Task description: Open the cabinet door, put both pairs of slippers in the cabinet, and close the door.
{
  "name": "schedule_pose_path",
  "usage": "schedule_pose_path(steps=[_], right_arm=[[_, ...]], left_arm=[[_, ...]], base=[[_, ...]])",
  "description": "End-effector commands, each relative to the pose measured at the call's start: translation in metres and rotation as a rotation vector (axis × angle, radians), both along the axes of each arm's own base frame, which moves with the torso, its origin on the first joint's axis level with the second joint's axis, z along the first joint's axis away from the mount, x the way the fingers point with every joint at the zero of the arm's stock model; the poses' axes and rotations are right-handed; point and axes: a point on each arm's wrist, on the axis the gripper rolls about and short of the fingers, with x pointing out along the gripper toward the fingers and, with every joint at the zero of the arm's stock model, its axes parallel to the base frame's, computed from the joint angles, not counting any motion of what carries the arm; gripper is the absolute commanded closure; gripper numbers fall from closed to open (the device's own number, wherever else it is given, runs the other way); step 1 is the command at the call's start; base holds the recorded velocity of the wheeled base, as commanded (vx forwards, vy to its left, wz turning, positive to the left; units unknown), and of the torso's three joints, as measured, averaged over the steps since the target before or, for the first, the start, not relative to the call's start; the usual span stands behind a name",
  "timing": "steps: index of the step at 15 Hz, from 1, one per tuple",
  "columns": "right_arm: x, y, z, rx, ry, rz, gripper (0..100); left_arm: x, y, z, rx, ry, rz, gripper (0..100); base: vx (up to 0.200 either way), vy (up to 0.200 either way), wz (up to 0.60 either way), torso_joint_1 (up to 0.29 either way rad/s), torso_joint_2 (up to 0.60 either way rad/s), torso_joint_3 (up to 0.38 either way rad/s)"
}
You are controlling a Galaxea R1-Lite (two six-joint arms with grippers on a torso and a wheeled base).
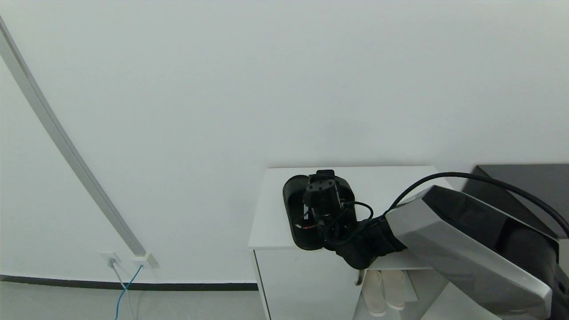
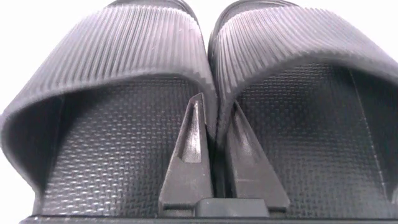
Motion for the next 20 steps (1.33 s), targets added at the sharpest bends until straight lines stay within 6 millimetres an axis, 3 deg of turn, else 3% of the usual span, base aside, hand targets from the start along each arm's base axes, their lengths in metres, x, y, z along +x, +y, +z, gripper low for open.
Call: schedule_pose_path(steps=[1,4,5,7,10,14,17,20], right_arm=[[-0.002,-0.001,0.009,0.012,-0.012,-0.001,100],[-0.015,-0.013,0.039,0.033,-0.029,0.014,100],[-0.037,-0.027,0.064,0.045,-0.03,0.055,100],[-0.076,-0.052,0.091,0.057,-0.012,0.164,100],[-0.132,-0.094,0.116,0.075,-0.003,0.332,100],[-0.183,-0.137,0.129,0.08,-0.011,0.505,100],[-0.194,-0.147,0.122,0.005,-0.029,0.608,100],[-0.193,-0.146,0.112,-0.076,-0.151,0.674,100]], left_arm=[[0.0,0.0,0.0,-0.004,0.002,0.0,100],[0.0,0.0,0.0,-0.005,0.002,0.006,100],[0.0,0.0,0.0,-0.005,0.002,0.006,100],[0.0,0.0,0.0,-0.002,0.0,0.006,100],[0.0,0.0,0.0,-0.002,0.0,0.006,100],[0.0,0.0,0.0,-0.002,0.0,0.006,100],[0.0,0.0,0.0,-0.002,0.0,0.006,100],[0.0,0.0,0.0,-0.004,0.0,0.006,100]], base=[[0.0,0.0,0.0,0.0,0.0,0.0],[0.0,0.0,0.0,0.0,0.0,0.0],[0.0,0.0,0.0,0.0,0.0,0.0],[0.0,0.0,0.0,0.0,0.0,0.0],[0.0,0.0,0.0,0.0,0.0,0.0],[0.0,0.0,0.0,0.0,0.0,0.0],[0.0,0.0,0.0,0.0,0.0,0.0],[0.0,0.0,0.0,0.0,0.0,0.0]])
